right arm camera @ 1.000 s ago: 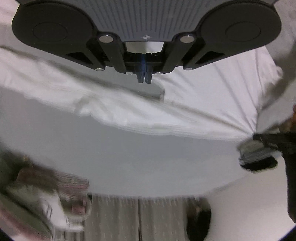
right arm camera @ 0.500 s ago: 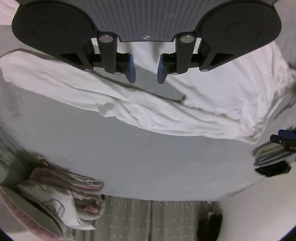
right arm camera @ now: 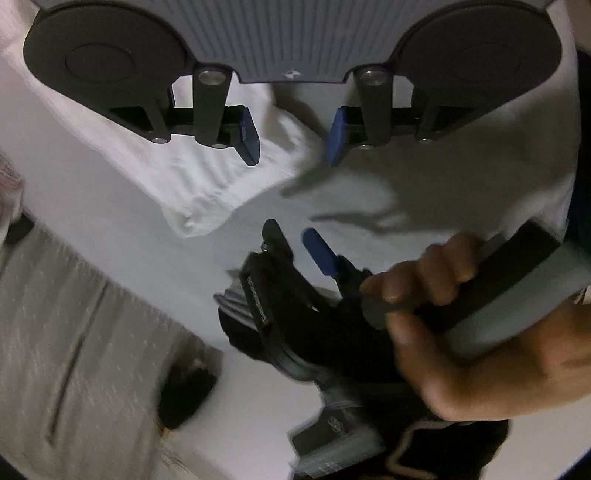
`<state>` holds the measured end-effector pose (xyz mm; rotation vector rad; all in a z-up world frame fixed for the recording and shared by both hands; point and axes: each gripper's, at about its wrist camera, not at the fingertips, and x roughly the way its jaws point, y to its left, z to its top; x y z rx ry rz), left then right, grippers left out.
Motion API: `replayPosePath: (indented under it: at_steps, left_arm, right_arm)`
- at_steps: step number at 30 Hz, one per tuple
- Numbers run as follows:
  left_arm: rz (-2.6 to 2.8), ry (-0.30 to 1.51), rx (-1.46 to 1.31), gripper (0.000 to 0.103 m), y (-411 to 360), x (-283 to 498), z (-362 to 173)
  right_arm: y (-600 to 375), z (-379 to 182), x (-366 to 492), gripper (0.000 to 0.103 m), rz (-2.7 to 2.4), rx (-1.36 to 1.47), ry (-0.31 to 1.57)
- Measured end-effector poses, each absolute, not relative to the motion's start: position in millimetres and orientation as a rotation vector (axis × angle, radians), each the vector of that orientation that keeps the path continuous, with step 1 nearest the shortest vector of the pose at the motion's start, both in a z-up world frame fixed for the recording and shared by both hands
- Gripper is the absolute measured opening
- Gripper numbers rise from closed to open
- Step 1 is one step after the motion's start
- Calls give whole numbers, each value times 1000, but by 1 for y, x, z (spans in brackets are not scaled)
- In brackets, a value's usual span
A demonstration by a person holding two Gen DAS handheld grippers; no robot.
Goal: Fold clothes
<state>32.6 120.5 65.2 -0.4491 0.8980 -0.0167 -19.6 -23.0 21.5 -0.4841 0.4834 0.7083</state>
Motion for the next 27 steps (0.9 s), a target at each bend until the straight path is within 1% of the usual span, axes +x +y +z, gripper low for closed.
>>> replayPosePath:
  at_steps: [1, 2, 3, 4, 5, 7, 9, 10, 13, 24, 27]
  left_arm:
    - [-13, 897, -453, 29, 123, 31, 65]
    - [-9, 895, -457, 29, 126, 30, 65]
    - [-7, 895, -463, 29, 128, 29, 65]
    - [-10, 895, -471, 29, 130, 28, 65]
    - [-16, 892, -478, 29, 132, 27, 66]
    - [-34, 887, -488, 29, 133, 26, 68]
    - [-52, 884, -500, 29, 133, 25, 70]
    - [-63, 886, -510, 29, 132, 26, 70]
    - [-99, 895, -535, 29, 123, 28, 69]
    - [-257, 988, -578, 30, 65, 51, 47]
    - [-253, 997, -607, 30, 57, 60, 40]
  right_arm:
    - [-19, 15, -11, 36, 673, -471, 523]
    - [-16, 9, -3, 28, 631, -464, 560]
    - [-18, 5, 4, 15, 596, -448, 587]
    - [-25, 8, 9, 8, 590, -392, 604]
    - [-35, 13, 14, 7, 584, -326, 629]
    - [-57, 24, 24, 7, 576, -180, 680]
    - [-89, 32, 35, 7, 591, 27, 738]
    - [-100, 35, 39, 8, 594, 103, 754]
    - [-113, 37, 41, 10, 578, 196, 749]
    - [-161, 46, 48, 10, 515, 536, 719]
    - [-168, 48, 46, 10, 519, 545, 718]
